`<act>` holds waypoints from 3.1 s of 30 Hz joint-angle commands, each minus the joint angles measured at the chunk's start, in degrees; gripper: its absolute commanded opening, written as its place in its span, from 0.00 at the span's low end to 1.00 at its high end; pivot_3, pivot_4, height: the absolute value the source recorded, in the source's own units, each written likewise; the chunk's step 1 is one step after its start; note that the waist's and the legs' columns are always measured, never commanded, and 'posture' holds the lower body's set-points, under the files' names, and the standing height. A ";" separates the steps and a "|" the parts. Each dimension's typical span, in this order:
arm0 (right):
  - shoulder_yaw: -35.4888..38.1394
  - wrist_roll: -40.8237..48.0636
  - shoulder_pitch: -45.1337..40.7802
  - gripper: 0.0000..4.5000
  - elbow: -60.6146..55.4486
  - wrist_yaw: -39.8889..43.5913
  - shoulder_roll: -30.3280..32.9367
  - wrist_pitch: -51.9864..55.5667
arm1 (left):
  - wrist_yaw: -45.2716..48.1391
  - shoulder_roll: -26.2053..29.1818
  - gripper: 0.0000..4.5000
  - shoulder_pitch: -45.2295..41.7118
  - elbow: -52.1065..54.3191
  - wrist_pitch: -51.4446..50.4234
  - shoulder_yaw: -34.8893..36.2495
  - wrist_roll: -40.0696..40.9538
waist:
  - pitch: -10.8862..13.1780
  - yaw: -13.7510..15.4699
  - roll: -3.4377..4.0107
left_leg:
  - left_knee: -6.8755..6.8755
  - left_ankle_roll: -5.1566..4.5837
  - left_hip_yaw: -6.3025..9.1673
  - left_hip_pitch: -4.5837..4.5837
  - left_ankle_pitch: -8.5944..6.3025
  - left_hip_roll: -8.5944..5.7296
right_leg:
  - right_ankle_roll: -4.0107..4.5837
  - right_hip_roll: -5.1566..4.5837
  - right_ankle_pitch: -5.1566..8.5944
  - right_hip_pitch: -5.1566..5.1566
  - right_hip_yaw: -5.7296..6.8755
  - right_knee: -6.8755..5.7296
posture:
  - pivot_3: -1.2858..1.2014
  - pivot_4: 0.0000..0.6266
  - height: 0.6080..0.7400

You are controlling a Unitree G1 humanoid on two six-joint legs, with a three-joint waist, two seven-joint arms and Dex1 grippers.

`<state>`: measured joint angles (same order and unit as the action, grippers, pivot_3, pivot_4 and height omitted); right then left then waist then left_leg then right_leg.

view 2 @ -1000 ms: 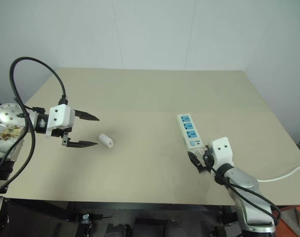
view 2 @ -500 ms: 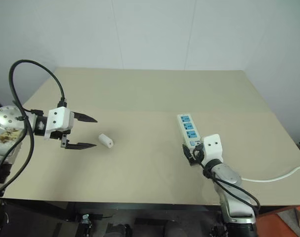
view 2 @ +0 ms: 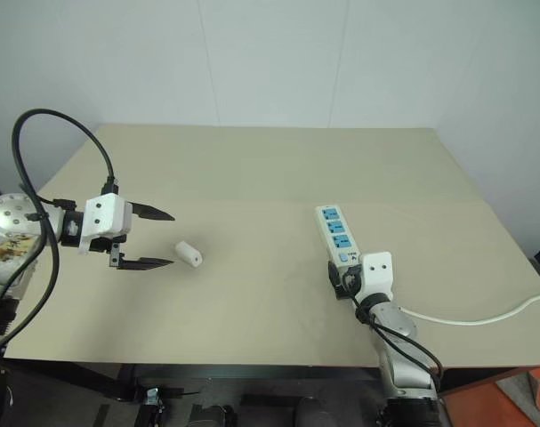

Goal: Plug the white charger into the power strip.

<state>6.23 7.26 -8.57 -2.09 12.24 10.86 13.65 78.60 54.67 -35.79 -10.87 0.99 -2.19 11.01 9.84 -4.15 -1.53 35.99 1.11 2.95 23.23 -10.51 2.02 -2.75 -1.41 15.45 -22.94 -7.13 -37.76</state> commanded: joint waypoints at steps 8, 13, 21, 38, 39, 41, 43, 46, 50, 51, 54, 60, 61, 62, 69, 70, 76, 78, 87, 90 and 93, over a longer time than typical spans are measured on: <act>0.40 0.35 -1.73 0.96 6.12 -0.35 -2.43 -7.53 | -0.45 0.16 1.00 -1.12 0.63 0.68 1.38 0.80 | -0.06 -0.20 -0.09 | 0.00 0.00 0.00 -0.11 0.00 0.03 | 0.00 0.02 0.00 0.12 0.00 0.01 | 0.52 0.24 1.00; -0.90 -1.72 -1.92 0.76 7.52 0.73 -0.64 -7.87 | -1.78 -1.53 1.00 -3.54 -0.03 1.13 -0.24 -1.03 | -0.07 -0.09 -0.11 | 0.00 0.00 0.01 -0.30 0.00 0.03 | 0.00 0.02 0.00 0.33 0.01 0.05 | 0.52 0.24 1.00; -1.74 0.32 -1.34 0.76 5.79 7.57 4.59 -6.16 | 7.65 -3.56 1.00 -19.01 -6.96 -2.66 -9.30 -6.34 | -0.07 0.06 -0.13 | -0.01 0.00 0.02 -0.37 0.00 0.01 | 0.00 0.03 0.01 0.50 0.04 0.16 | 0.52 0.24 1.00; -0.46 1.88 -2.74 0.76 6.22 9.08 7.96 -1.04 | 13.53 -16.59 1.00 -41.61 -37.61 20.66 -46.48 -24.95 | -0.06 -0.01 -0.15 | -0.01 -0.01 0.02 -0.15 -0.01 -0.05 | -0.05 0.02 0.06 0.36 -0.01 0.21 | 0.52 0.24 1.00; -0.49 1.87 -2.58 0.76 5.99 8.90 7.81 -0.92 | 13.28 -17.49 1.00 -41.62 -39.00 22.19 -46.03 -26.34 | -0.06 0.05 -0.15 | 0.01 -0.02 0.04 -0.14 -0.01 -0.06 | -0.05 0.03 0.05 0.36 0.00 0.21 | 0.52 0.24 1.00; -0.89 1.64 -2.03 0.76 5.46 8.79 7.64 -0.90 | 13.59 -19.09 1.00 -41.55 -40.92 24.11 -45.38 -28.13 | -0.06 0.12 -0.15 | 0.04 -0.02 0.04 -0.12 -0.01 -0.07 | -0.06 0.02 0.05 0.36 -0.01 0.21 | 0.52 0.24 1.00; -1.11 1.49 -1.75 0.76 5.14 8.56 7.60 -0.94 | 12.43 -20.26 1.00 -41.62 -42.87 26.91 -45.34 -30.56 | -0.06 0.13 -0.15 | 0.05 -0.02 0.04 -0.09 -0.01 -0.07 | -0.06 0.02 0.05 0.36 0.00 0.22 | 0.52 0.24 1.00; -0.71 1.74 -1.53 0.76 4.67 8.04 7.63 -0.86 | 6.39 -21.98 1.00 -42.43 -47.12 29.70 -46.26 -36.45 | -0.06 0.14 -0.15 | 0.03 -0.02 0.06 -0.06 -0.01 -0.07 | -0.06 0.02 0.06 0.34 0.00 0.25 | 0.52 0.24 1.00; 0.39 3.77 -1.01 0.76 3.46 8.08 7.20 1.09 | 0.98 -23.78 1.00 -43.23 -51.77 32.04 -46.10 -41.77 | -0.05 0.23 -0.16 | 0.03 -0.03 0.07 -0.03 -0.02 -0.08 | -0.08 0.01 0.07 0.33 0.01 0.26 | 0.52 0.24 1.00; 0.74 4.41 -0.89 0.76 3.06 7.91 7.00 1.76 | 0.61 -24.26 1.00 -43.27 -52.69 32.48 -45.91 -42.47 | -0.05 0.24 -0.16 | 0.03 -0.03 0.07 -0.02 -0.02 -0.08 | -0.09 0.01 0.07 0.33 0.01 0.26 | 0.52 0.24 1.00; 1.03 4.50 -0.47 0.76 2.59 7.49 7.32 2.55 | 0.69 -25.60 1.00 -43.14 -54.41 33.08 -45.02 -43.42 | -0.05 0.32 -0.17 | 0.03 -0.03 0.07 -0.01 -0.02 -0.09 | -0.09 0.00 0.07 0.33 0.02 0.27 | 0.52 0.24 1.00; 1.02 3.90 0.19 0.76 1.83 7.36 7.84 3.02 | 0.11 -27.61 1.00 -43.20 -56.21 32.75 -43.65 -45.01 | -0.05 0.59 -0.16 | 0.01 -0.03 0.08 0.01 -0.02 -0.10 | -0.10 0.00 0.08 0.33 0.04 0.29 | 0.52 0.24 1.00; 1.04 3.90 0.25 0.76 1.72 7.36 7.87 3.04 | -0.03 -27.90 1.00 -43.29 -56.41 32.56 -43.38 -45.29 | -0.05 0.66 -0.17 | 0.01 -0.03 0.09 0.01 -0.02 -0.10 | -0.11 0.00 0.08 0.33 0.04 0.29 | 0.52 0.24 1.00; 1.04 3.91 0.30 0.76 1.66 7.35 7.88 3.09 | -0.22 -28.10 1.00 -43.41 -56.59 32.55 -43.19 -45.66 | -0.05 0.71 -0.16 | 0.01 -0.03 0.09 0.01 -0.02 -0.10 | -0.11 0.00 0.08 0.33 0.04 0.29 | 0.52 0.24 1.00; 0.04 3.04 0.46 0.76 2.51 7.41 7.81 2.58 | -2.49 -29.03 1.00 -43.73 -58.20 32.35 -42.50 -48.03 | -0.05 0.81 -0.16 | 0.02 -0.03 0.09 0.00 -0.02 -0.10 | -0.12 -0.01 0.09 0.33 0.05 0.27 | 0.52 0.24 1.00; -0.04 2.90 0.49 0.76 2.78 7.39 7.81 2.45 | -2.72 -29.21 0.96 -43.71 -58.40 32.30 -42.38 -48.21 | -0.05 0.82 -0.16 | 0.02 -0.03 0.09 0.00 -0.02 -0.10 | -0.12 -0.01 0.09 0.34 0.04 0.27 | 0.52 0.24 1.00; -0.22 2.69 0.52 0.76 3.01 7.61 7.98 2.41 | -2.87 -30.10 0.59 -43.46 -59.18 32.50 -41.46 -48.70 | -0.06 1.10 -0.16 | 0.04 -0.02 0.11 -0.08 -0.02 -0.12 | -0.12 -0.01 0.09 0.41 0.05 0.21 | 0.52 0.24 1.00; 0.34 3.38 0.49 0.76 2.89 7.53 7.76 2.70 | -3.22 -30.42 0.44 -43.34 -59.32 32.34 -41.17 -48.91 | -0.06 1.25 -0.16 | 0.05 -0.02 0.11 -0.11 -0.02 -0.12 | -0.12 -0.01 0.09 0.44 0.06 0.21 | 0.52 0.24 1.00; -1.37 3.47 -1.42 0.76 2.10 10.30 8.86 2.55 | 0.07 -30.16 0.23 -43.69 -59.09 29.67 -34.03 -42.76 | -0.06 1.44 -0.17 | 0.09 -0.02 0.11 -0.10 -0.02 -0.12 | -0.13 -0.01 0.09 0.47 0.06 0.23 | 0.52 0.24 1.00; -2.52 3.97 -3.39 0.76 3.58 14.53 10.08 0.56 | 3.41 -28.51 0.23 -44.58 -57.56 28.41 -27.05 -35.92 | -0.06 0.67 -0.17 | 0.04 -0.02 0.08 -0.03 -0.02 -0.10 | -0.12 0.00 0.08 0.36 0.04 0.24 | 0.52 0.24 1.00; -3.96 4.78 -6.85 0.76 7.16 20.70 11.57 -2.10 | 8.86 -27.42 0.23 -44.82 -55.34 23.72 -16.20 -23.84 | -0.04 -0.28 -0.18 | -0.01 -0.03 0.07 0.06 -0.02 -0.09 | -0.12 0.01 0.08 0.19 0.01 0.21 | 0.52 0.24 1.00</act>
<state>3.77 11.51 -13.86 3.90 28.85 21.73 13.44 84.64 25.89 -78.12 -68.61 27.19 -24.41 -20.09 9.80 -4.43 -1.71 35.98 1.09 3.02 23.31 -10.53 1.92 -2.87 -1.41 15.53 -22.78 -7.11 -37.59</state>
